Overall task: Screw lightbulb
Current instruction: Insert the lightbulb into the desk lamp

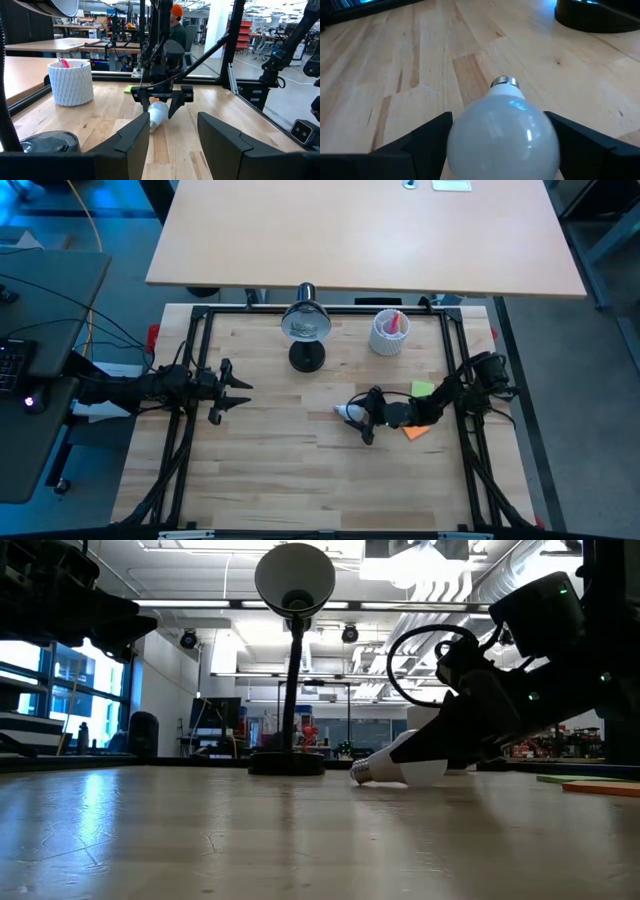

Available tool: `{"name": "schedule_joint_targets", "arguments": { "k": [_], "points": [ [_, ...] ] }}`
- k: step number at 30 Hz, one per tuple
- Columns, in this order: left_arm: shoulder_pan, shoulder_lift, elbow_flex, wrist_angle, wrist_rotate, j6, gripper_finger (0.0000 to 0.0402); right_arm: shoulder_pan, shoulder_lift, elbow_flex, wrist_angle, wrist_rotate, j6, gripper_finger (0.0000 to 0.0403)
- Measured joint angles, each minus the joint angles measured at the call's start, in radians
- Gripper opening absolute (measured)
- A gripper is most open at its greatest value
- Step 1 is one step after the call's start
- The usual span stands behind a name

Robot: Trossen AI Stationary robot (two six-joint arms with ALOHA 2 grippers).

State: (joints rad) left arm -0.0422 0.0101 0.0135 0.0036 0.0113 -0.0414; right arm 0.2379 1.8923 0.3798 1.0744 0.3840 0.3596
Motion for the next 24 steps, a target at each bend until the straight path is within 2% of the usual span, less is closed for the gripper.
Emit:
{"name": "schedule_joint_targets", "arguments": {
  "k": [9, 18, 24],
  "points": [
    [0.000, 0.000, 0.000, 0.000, 0.000, 0.000, 0.0161, 0.000, -0.002, 0.000, -0.023, -0.002, 0.028, 0.0261],
    [0.000, 0.000, 0.000, 0.000, 0.000, 0.000, 0.0161, -0.004, -0.059, -0.002, -0.026, -0.011, 0.022, 0.0259],
    [0.000, 0.000, 0.000, 0.000, 0.000, 0.000, 0.0161, -0.011, -0.066, -0.002, -0.112, -0.015, 0.020, 0.0258]
  ]
}}
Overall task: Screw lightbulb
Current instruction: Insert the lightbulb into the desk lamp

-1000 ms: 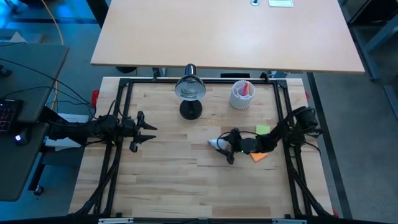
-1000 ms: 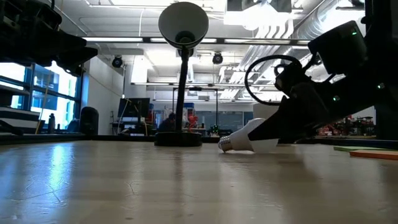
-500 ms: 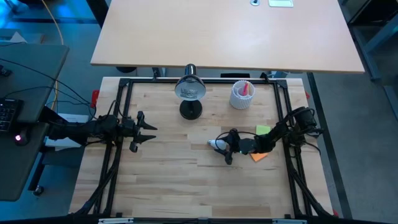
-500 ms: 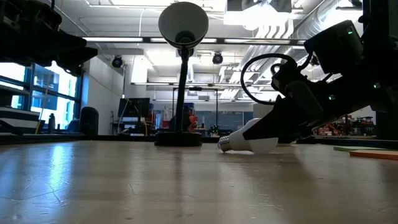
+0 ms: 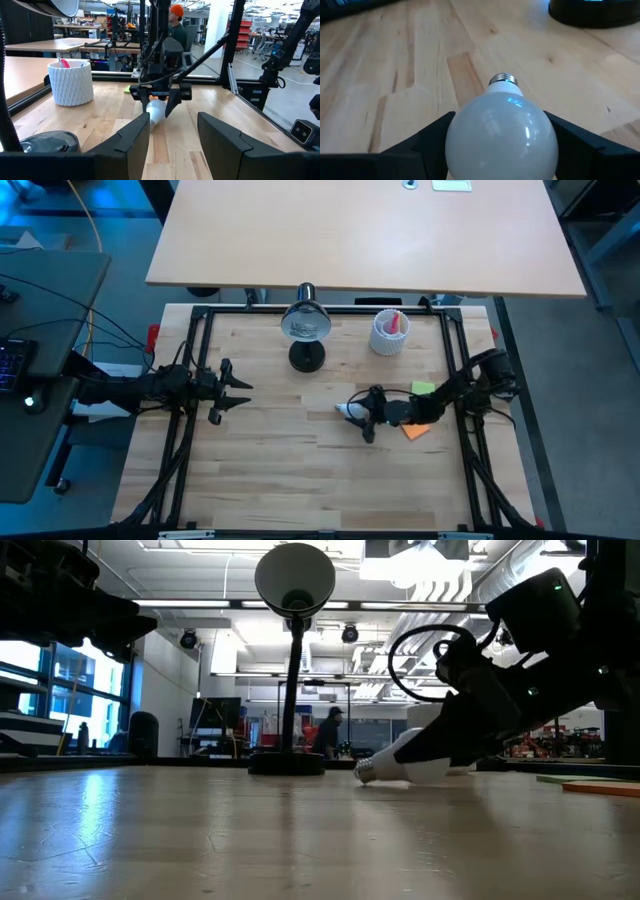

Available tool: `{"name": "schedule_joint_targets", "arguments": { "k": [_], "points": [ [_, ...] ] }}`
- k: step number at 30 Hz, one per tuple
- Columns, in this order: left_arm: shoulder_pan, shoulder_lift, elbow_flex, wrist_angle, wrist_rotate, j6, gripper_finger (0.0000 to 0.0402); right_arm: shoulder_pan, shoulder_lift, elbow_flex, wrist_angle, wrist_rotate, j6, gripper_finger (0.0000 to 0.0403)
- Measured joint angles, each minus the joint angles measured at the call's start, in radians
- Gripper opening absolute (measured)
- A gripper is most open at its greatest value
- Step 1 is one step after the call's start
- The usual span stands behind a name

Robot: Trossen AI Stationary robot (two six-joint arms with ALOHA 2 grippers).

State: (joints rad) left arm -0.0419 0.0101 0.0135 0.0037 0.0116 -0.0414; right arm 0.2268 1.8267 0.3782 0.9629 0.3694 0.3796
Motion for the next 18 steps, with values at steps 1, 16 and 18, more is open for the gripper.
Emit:
{"name": "schedule_joint_targets", "arguments": {
  "k": [1, 16, 18],
  "points": [
    [0.000, 0.000, 0.000, 0.000, 0.000, 0.000, 0.0161, 0.000, 0.000, 0.000, -0.006, 0.001, -0.005, 0.0259],
    [0.000, 0.000, 0.000, 0.000, 0.000, 0.000, 0.0161, -0.004, -0.001, 0.000, -0.064, -0.015, -0.074, 0.0307],
    [0.000, 0.000, 0.000, 0.000, 0.000, 0.000, 0.0161, -0.001, -0.005, 0.000, -0.063, -0.009, -0.070, 0.0307]
  ]
}}
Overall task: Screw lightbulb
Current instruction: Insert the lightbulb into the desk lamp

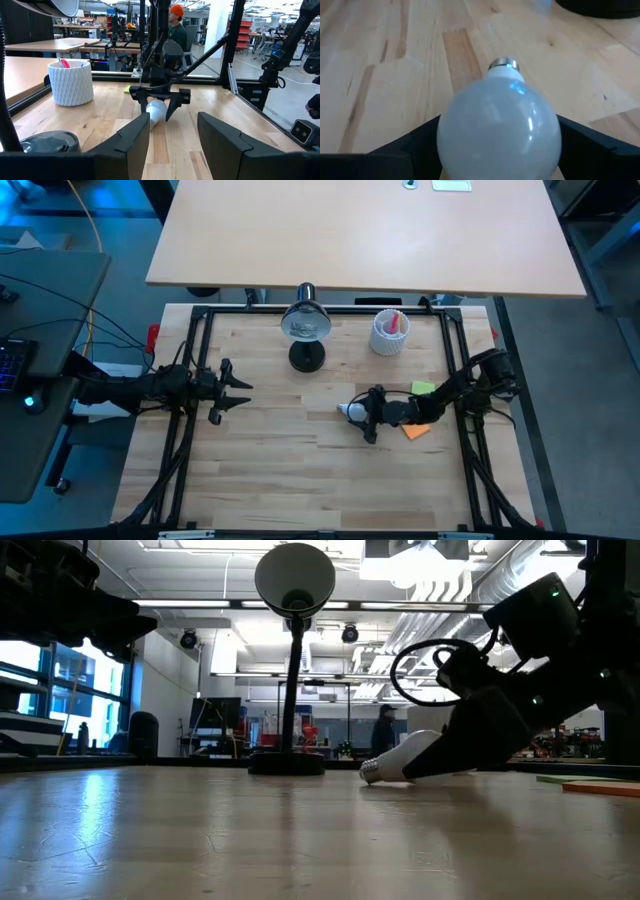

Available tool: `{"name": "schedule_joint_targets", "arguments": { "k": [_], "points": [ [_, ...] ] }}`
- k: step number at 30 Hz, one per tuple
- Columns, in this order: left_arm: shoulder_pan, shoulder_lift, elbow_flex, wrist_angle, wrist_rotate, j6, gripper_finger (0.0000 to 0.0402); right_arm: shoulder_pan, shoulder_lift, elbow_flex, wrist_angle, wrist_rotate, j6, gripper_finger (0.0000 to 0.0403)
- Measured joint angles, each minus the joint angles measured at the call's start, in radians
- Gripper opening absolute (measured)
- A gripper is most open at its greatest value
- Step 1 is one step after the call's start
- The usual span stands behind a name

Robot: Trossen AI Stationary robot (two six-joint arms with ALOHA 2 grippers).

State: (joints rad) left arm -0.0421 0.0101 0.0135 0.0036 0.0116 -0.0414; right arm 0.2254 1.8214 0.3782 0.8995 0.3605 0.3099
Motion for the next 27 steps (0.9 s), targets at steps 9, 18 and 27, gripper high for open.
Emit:
{"name": "schedule_joint_targets", "arguments": {
  "k": [9, 18, 27],
  "points": [
    [0.000, 0.000, 0.000, 0.000, 0.000, 0.000, 0.0161, 0.069, -0.057, 0.000, -0.056, 0.137, 0.003, 0.0309],
    [0.000, 0.000, 0.000, 0.000, 0.000, 0.000, 0.0161, 0.116, -0.074, 0.000, -0.147, 0.240, 0.076, 0.0309],
    [0.000, 0.000, 0.000, 0.000, 0.000, 0.000, 0.0161, 0.113, -0.070, 0.000, -0.130, 0.246, 0.074, 0.0296]
  ]
}}
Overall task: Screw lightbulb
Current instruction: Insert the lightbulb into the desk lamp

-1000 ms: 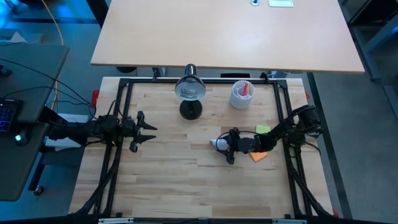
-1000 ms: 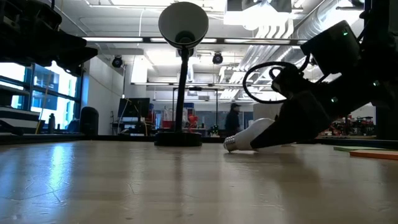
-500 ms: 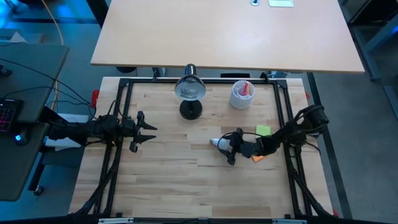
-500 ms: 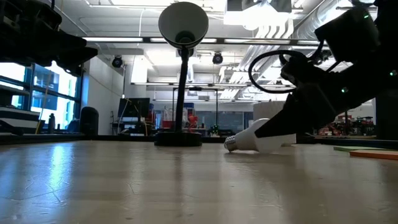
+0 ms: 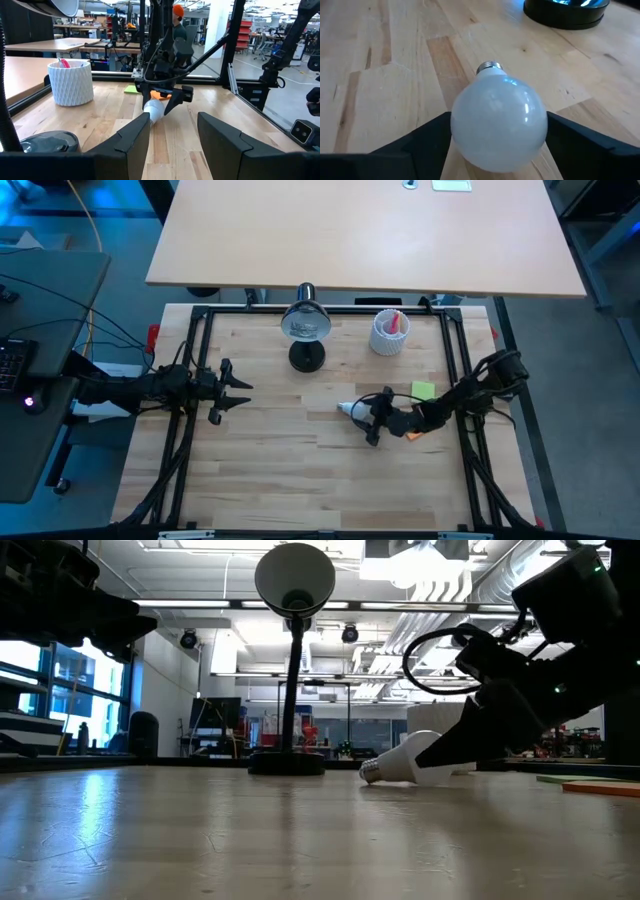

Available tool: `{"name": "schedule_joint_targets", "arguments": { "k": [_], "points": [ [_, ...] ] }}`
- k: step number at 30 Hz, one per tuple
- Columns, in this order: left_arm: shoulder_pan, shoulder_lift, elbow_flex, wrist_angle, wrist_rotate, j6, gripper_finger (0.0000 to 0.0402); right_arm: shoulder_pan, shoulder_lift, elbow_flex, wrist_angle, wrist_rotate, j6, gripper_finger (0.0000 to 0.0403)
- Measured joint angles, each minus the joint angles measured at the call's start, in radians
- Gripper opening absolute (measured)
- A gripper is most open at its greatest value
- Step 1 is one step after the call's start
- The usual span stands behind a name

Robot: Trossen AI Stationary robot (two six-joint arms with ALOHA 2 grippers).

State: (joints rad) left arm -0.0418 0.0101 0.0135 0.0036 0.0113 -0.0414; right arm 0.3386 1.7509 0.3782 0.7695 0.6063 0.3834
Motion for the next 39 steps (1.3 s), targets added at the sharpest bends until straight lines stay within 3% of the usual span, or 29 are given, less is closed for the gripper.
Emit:
{"name": "schedule_joint_targets", "arguments": {
  "k": [12, 21, 28, 34, 39],
  "points": [
    [0.000, 0.000, 0.000, 0.000, 0.000, 0.000, 0.0161, -0.005, 0.007, 0.000, 0.056, -0.021, 0.003, 0.0282],
    [0.000, 0.000, 0.000, 0.000, 0.000, 0.000, 0.0161, -0.004, -0.119, 0.016, 0.120, -0.016, 0.010, 0.0282],
    [0.000, 0.000, 0.000, 0.000, 0.000, 0.000, 0.0161, 0.026, -0.240, 0.199, -0.176, 0.037, -0.099, 0.0281],
    [0.000, 0.000, 0.000, 0.000, 0.000, 0.000, 0.0161, 0.082, -0.239, 0.434, -0.501, 0.120, -0.125, 0.0281],
    [0.000, 0.000, 0.000, 0.000, 0.000, 0.000, 0.0161, 0.155, -0.221, 0.610, -0.684, 0.255, -0.097, 0.0281]
  ]
}}
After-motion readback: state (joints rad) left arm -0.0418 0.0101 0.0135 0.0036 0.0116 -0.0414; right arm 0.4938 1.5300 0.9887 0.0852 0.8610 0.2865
